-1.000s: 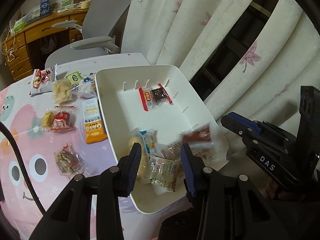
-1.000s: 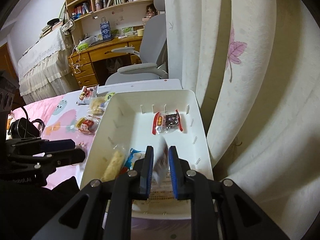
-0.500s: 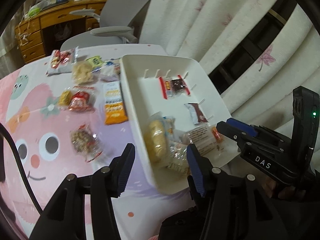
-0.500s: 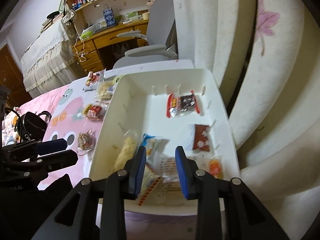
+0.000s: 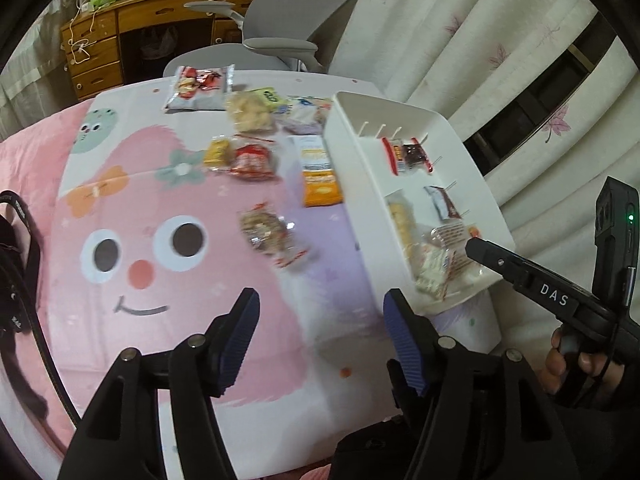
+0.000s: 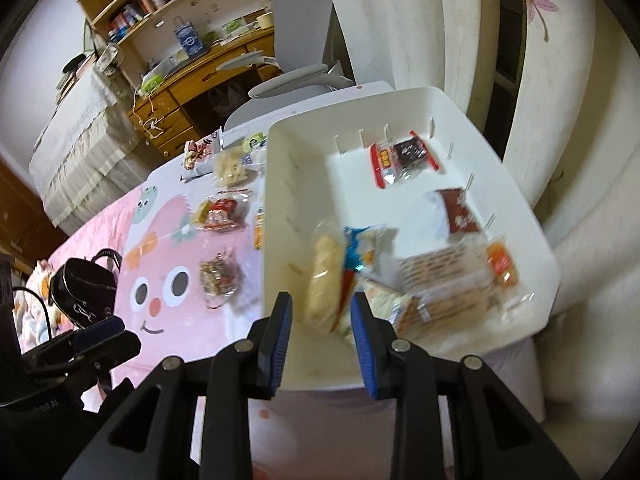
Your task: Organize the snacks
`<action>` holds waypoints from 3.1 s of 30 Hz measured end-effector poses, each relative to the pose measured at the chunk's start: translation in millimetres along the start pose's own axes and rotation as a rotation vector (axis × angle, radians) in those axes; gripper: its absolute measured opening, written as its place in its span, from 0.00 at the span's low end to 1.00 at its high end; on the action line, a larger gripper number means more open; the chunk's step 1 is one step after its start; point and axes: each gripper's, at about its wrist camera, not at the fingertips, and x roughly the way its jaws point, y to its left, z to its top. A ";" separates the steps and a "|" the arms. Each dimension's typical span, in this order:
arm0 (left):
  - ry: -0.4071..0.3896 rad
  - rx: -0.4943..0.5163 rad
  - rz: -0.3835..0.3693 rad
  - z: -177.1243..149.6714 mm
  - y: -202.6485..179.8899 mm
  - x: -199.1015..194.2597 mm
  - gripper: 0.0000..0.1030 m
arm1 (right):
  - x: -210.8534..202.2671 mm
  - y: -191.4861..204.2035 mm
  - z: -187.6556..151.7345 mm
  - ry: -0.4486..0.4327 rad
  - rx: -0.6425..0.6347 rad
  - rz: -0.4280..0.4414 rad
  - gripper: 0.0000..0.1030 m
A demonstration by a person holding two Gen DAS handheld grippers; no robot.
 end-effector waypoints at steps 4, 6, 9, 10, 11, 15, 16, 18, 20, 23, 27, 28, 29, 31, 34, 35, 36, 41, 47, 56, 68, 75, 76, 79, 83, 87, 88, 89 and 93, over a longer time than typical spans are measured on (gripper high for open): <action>0.021 0.034 -0.005 -6.6 21.8 -10.4 0.63 | -3.9 22.0 -16.0 -0.023 0.044 -0.001 0.32; 0.030 0.055 -0.006 -9.0 32.6 -16.8 0.64 | -5.2 34.6 -26.1 -0.035 0.066 -0.005 0.36; 0.038 0.083 -0.002 -10.4 50.0 -24.2 0.65 | -5.2 51.4 -37.0 -0.046 0.099 -0.010 0.39; 0.041 0.096 0.000 -10.9 56.6 -27.2 0.66 | -5.0 57.1 -40.9 -0.049 0.109 -0.012 0.40; 0.043 0.103 0.000 -10.7 59.9 -28.7 0.66 | -4.8 60.7 -43.3 -0.051 0.117 -0.012 0.40; 0.061 0.151 0.004 -10.8 77.8 -34.0 0.71 | -2.3 82.2 -56.9 -0.061 0.153 -0.016 0.42; 0.065 0.157 0.007 -10.4 80.8 -34.1 0.72 | -2.3 85.8 -59.1 -0.063 0.160 -0.018 0.42; 0.087 0.167 0.013 -7.5 88.3 -32.6 0.74 | -1.0 92.9 -63.6 -0.063 0.172 -0.023 0.44; 0.115 0.162 0.006 -3.4 95.4 -29.6 0.74 | 0.5 100.2 -68.2 -0.060 0.180 -0.031 0.44; 0.154 0.147 -0.001 6.8 104.4 -23.4 0.74 | 2.2 107.0 -71.8 -0.049 0.184 -0.046 0.45; 0.187 0.131 0.003 23.3 110.2 -13.4 0.75 | 8.9 113.0 -74.1 -0.017 0.178 -0.060 0.45; 0.194 0.128 0.004 28.0 111.3 -10.5 0.75 | 11.4 115.0 -74.2 -0.007 0.170 -0.062 0.45; 0.199 0.124 0.006 33.5 112.1 -7.1 0.75 | 14.2 117.9 -74.2 0.003 0.160 -0.064 0.45; 0.206 0.117 0.013 43.6 113.4 -1.1 0.75 | 19.5 120.4 -73.0 0.018 0.145 -0.067 0.45; 0.210 0.111 0.033 62.1 114.4 8.7 0.75 | 30.7 124.4 -68.0 0.045 0.116 -0.062 0.48; 0.211 0.112 0.038 69.3 113.8 11.9 0.75 | 34.1 125.9 -65.4 0.047 0.104 -0.059 0.50; 0.211 0.116 0.044 75.2 112.6 14.5 0.75 | 37.4 127.4 -62.7 0.046 0.092 -0.055 0.51; 0.226 0.140 0.068 104.6 103.6 32.6 0.77 | 57.4 136.2 -47.9 0.056 0.029 -0.032 0.56; 0.272 0.151 0.087 142.3 88.2 68.1 0.77 | 80.6 146.5 -35.5 0.019 -0.071 -0.043 0.59; 0.334 0.161 0.073 180.1 59.9 127.1 0.77 | 115.1 150.4 -24.5 -0.039 -0.185 -0.076 0.59; 0.419 0.157 0.109 182.4 42.8 196.4 0.76 | 147.9 139.0 -3.7 -0.049 -0.220 -0.002 0.59; 0.456 0.114 0.147 184.4 48.2 220.4 0.70 | 160.8 128.9 -3.9 0.012 -0.200 0.046 0.59; 0.458 0.110 0.152 184.2 47.3 223.7 0.69 | 162.7 127.5 -3.9 0.020 -0.201 0.055 0.59; 0.469 0.101 0.167 184.1 49.2 231.3 0.66 | 164.7 125.4 -4.3 0.022 -0.206 0.073 0.59; 0.486 0.080 0.189 179.8 57.1 241.4 0.58 | 165.7 125.3 -4.2 0.019 -0.227 0.086 0.59; 0.473 0.074 0.190 182.0 57.5 249.7 0.56 | 166.8 124.5 -4.4 0.021 -0.240 0.104 0.59; 0.468 0.085 0.198 181.7 55.7 251.4 0.55 | 166.9 123.4 -4.2 0.022 -0.243 0.110 0.58; 0.464 0.096 0.205 181.1 54.7 252.2 0.55 | 167.2 122.2 -4.0 0.025 -0.243 0.116 0.58; 0.456 0.119 0.231 184.4 45.4 257.9 0.53 | 166.5 116.9 -2.2 0.036 -0.239 0.135 0.57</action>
